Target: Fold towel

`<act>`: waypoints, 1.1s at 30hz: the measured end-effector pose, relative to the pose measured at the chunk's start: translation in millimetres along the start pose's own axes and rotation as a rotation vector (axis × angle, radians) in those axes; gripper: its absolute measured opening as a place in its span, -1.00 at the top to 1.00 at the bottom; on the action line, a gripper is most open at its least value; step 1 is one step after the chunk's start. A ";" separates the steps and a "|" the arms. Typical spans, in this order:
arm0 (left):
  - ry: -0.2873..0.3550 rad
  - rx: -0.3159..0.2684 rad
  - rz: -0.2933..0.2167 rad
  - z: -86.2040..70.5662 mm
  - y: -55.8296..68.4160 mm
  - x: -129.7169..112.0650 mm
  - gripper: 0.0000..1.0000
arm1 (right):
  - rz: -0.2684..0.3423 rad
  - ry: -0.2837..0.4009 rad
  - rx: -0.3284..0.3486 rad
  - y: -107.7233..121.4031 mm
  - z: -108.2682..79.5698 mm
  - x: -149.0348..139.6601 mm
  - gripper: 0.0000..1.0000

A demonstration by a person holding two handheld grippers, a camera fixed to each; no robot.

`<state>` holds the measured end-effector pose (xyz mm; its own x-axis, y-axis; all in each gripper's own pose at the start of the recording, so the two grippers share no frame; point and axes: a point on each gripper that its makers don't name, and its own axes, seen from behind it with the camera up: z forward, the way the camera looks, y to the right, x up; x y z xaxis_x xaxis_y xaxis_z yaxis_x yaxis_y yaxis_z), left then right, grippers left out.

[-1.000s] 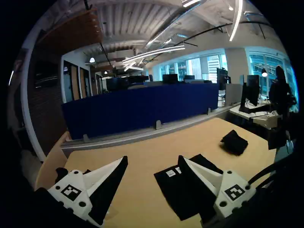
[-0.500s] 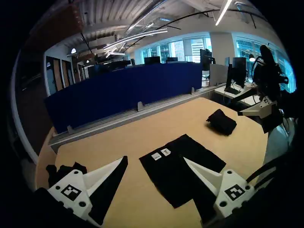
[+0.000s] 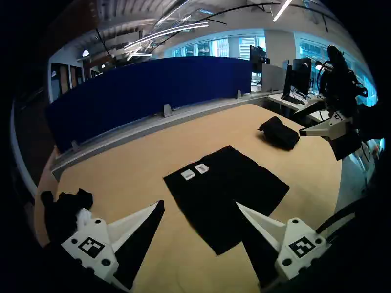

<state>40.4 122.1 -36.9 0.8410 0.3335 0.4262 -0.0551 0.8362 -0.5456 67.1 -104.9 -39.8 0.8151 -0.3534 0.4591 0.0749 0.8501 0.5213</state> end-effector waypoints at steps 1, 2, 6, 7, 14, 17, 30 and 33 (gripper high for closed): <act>-0.008 -0.007 0.002 3.2 2.4 -5.7 -0.96 | 0.002 -0.006 -0.001 -0.6 3.1 -6.1 -1.00; -0.017 -0.015 0.004 6.7 5.2 -12.1 -0.96 | 0.004 -0.014 -0.001 -1.2 6.6 -13.0 -1.00; -0.057 -0.038 0.028 19.0 14.8 -35.6 -0.96 | 0.005 -0.046 0.004 -6.6 18.8 -40.7 -1.00; -0.067 -0.043 0.035 21.9 17.0 -41.6 -0.97 | 0.005 -0.054 0.008 -8.7 21.6 -47.2 -1.00; -0.165 -0.084 0.069 40.2 32.1 -87.4 -0.97 | 0.003 -0.116 0.032 -22.7 41.1 -92.5 -1.00; -0.209 -0.100 0.067 46.6 36.9 -105.2 -0.97 | 0.007 -0.146 0.042 -26.7 47.7 -111.5 -1.00; -0.305 -0.113 0.046 55.6 45.8 -148.8 -0.95 | 0.007 -0.247 0.068 -35.0 57.9 -170.5 -1.00; -0.319 -0.118 0.053 56.0 47.5 -153.7 -0.95 | 0.004 -0.253 0.073 -37.7 59.9 -176.0 -1.00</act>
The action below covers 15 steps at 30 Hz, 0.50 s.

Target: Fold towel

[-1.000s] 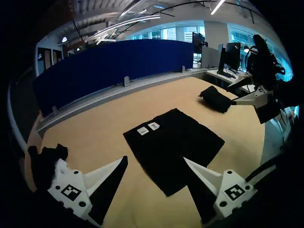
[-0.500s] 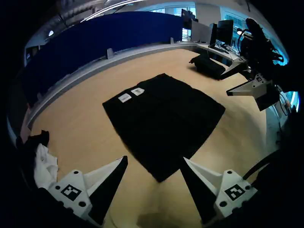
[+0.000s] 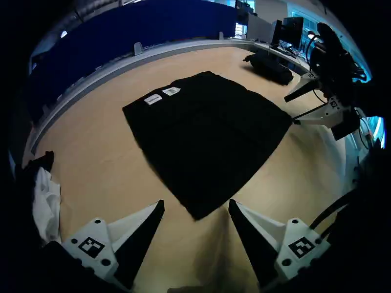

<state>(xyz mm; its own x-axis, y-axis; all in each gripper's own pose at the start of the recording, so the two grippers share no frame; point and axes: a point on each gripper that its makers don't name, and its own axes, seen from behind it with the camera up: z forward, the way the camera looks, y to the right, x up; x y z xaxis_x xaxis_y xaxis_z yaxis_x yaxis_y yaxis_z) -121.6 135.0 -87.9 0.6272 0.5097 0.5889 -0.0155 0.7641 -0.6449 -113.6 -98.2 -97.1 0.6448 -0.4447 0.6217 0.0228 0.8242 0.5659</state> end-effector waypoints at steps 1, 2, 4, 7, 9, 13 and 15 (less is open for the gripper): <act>-0.004 -0.003 0.001 0.8 1.0 -1.2 -0.94 | 0.001 -0.002 0.001 -0.6 1.1 -1.4 -0.99; -0.009 -0.007 0.002 1.6 2.1 -2.5 -0.92 | 0.002 -0.004 0.002 -1.3 2.4 -3.0 -0.98; -0.012 -0.009 0.003 2.7 3.2 -3.1 -0.87 | 0.006 -0.009 0.005 -2.5 4.3 -5.6 -0.96; -0.011 -0.010 0.002 3.8 4.2 -2.9 -0.80 | 0.015 -0.013 0.014 -4.6 6.8 -8.7 -0.87; -0.011 -0.011 0.002 4.3 4.7 -2.8 -0.76 | 0.020 -0.013 0.021 -6.2 8.0 -10.1 -0.79; -0.013 -0.010 -0.001 4.5 5.3 -3.0 -0.67 | 0.030 -0.015 0.029 -8.8 10.4 -13.2 -0.67; -0.015 -0.008 -0.005 4.5 5.5 -3.1 -0.63 | 0.034 -0.017 0.033 -10.0 11.3 -14.3 -0.61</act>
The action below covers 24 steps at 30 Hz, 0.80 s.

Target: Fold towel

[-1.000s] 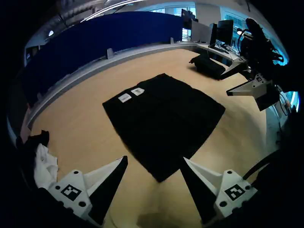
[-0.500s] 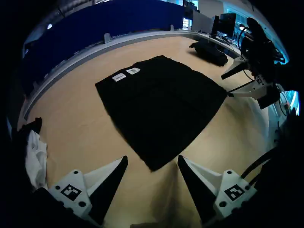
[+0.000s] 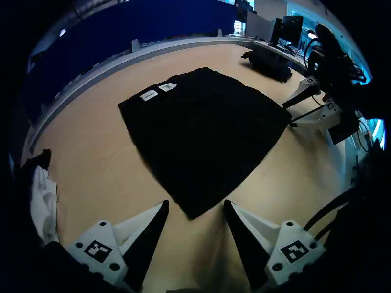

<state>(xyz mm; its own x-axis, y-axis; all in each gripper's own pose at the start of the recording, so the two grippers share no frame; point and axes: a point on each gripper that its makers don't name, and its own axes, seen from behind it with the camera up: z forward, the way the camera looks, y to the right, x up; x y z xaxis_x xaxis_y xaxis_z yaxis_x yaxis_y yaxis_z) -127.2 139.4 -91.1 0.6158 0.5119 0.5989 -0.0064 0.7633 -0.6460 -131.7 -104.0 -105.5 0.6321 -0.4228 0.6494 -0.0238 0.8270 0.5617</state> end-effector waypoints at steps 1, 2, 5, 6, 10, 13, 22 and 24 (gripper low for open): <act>-0.001 0.002 -0.003 -0.1 -0.1 0.0 -0.60 | 0.000 0.002 -0.001 -0.1 -0.1 0.3 -0.56; -0.002 0.003 -0.006 -0.2 -0.3 0.0 -0.57 | 0.000 0.005 -0.002 -0.2 -0.2 0.7 -0.44; -0.004 0.011 -0.017 -0.5 -2.3 0.0 -0.42 | -0.005 0.006 -0.009 0.6 -0.5 -0.9 -0.22; -0.005 0.014 -0.020 -0.6 -3.1 -0.1 -0.36 | -0.005 0.006 -0.010 0.8 -0.6 -1.4 -0.16; -0.011 0.019 -0.025 -1.2 -5.2 -0.7 -0.06 | 0.004 0.005 -0.013 1.6 -0.9 -1.5 -0.01; -0.014 0.018 -0.019 -1.1 -3.9 -1.3 0.08 | 0.014 0.003 -0.020 4.5 -0.6 -0.9 0.21; -0.017 0.043 -0.026 0.5 1.0 -1.1 0.71 | 0.039 0.010 -0.014 4.6 -0.7 1.0 0.71; -0.019 0.045 -0.026 0.3 1.7 -1.2 0.77 | 0.045 0.011 -0.012 3.7 -1.0 1.5 0.75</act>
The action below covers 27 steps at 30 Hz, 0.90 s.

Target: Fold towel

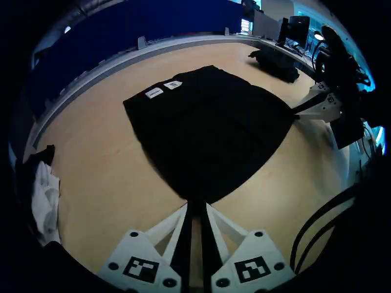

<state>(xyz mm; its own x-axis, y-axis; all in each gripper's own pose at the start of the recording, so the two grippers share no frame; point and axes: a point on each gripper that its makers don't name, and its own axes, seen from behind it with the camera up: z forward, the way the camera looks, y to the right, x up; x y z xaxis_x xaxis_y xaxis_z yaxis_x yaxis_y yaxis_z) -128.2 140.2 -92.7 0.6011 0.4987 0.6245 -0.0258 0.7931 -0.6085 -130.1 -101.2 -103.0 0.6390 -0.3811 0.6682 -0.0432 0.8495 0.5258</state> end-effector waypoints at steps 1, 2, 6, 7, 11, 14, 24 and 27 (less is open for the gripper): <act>-0.002 0.000 -0.001 -0.4 0.1 0.1 0.80 | 0.002 -0.001 0.002 -0.5 0.0 0.5 0.76; -0.005 0.000 -0.001 -0.9 0.1 0.1 0.81 | 0.005 -0.001 0.005 -1.1 -0.1 1.2 0.78; -0.002 -0.015 -0.017 -3.9 2.8 3.6 0.82 | 0.010 0.004 0.003 0.1 -1.3 6.4 0.82; 0.002 -0.018 -0.024 -4.9 3.5 5.1 0.82 | 0.011 0.008 0.003 0.9 -2.4 8.3 0.83; 0.019 -0.023 -0.044 -9.8 4.5 11.5 0.82 | 0.020 0.024 0.006 3.2 -8.9 16.1 0.83; 0.031 -0.016 -0.053 -15.9 4.0 17.4 0.82 | 0.024 0.035 0.011 2.7 -15.5 22.5 0.83; 0.084 0.001 -0.115 -50.2 1.7 40.7 0.83 | 0.024 0.068 0.023 -4.5 -51.0 46.2 0.83; 0.103 0.007 -0.131 -63.1 1.4 48.7 0.83 | 0.013 0.075 0.022 -6.5 -64.8 54.0 0.83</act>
<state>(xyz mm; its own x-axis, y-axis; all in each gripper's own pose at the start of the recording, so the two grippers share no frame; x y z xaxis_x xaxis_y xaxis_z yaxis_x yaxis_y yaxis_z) -48.5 143.5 -94.1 0.6781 0.3529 0.6447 0.0527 0.8516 -0.5215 -45.5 -103.7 -104.4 0.6939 -0.3411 0.6342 -0.0680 0.8457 0.5293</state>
